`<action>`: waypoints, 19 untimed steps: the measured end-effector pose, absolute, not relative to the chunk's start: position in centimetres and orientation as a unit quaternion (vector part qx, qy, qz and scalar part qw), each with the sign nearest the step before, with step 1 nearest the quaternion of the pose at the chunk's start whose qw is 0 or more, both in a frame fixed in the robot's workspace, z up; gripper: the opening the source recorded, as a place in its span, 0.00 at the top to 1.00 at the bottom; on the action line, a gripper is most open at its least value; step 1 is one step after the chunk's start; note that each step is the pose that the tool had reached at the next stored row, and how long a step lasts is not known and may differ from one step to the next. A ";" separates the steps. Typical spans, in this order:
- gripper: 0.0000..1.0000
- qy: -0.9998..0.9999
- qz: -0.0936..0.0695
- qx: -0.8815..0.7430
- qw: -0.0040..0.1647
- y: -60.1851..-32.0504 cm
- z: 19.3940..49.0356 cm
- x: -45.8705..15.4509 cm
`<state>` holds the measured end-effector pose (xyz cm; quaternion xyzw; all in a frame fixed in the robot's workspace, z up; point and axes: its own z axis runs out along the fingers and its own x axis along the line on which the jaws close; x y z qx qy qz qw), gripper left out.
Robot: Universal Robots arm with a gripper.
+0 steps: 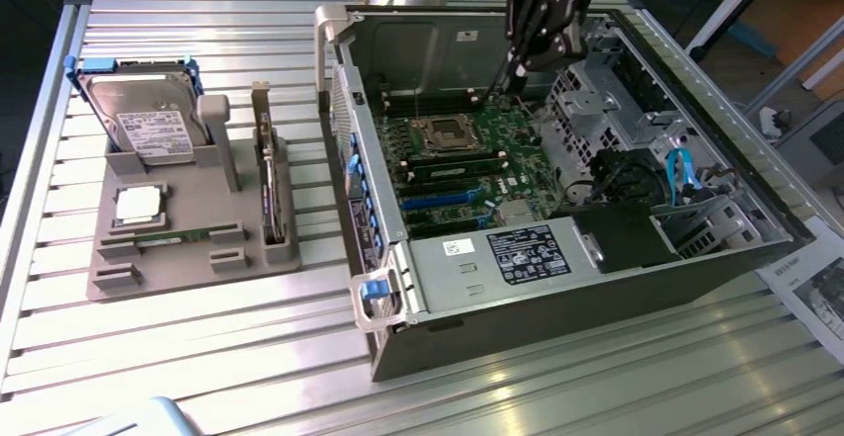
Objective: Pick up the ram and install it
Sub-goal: 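Press down the ram until it locks into place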
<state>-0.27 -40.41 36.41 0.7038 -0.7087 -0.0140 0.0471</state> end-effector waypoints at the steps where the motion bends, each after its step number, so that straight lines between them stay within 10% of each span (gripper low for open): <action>1: 0.90 -0.709 -0.014 0.704 0.047 -40.4 36.4 -0.3; 19: 0.90 -0.709 -0.014 0.704 0.047 -40.4 36.8 -0.3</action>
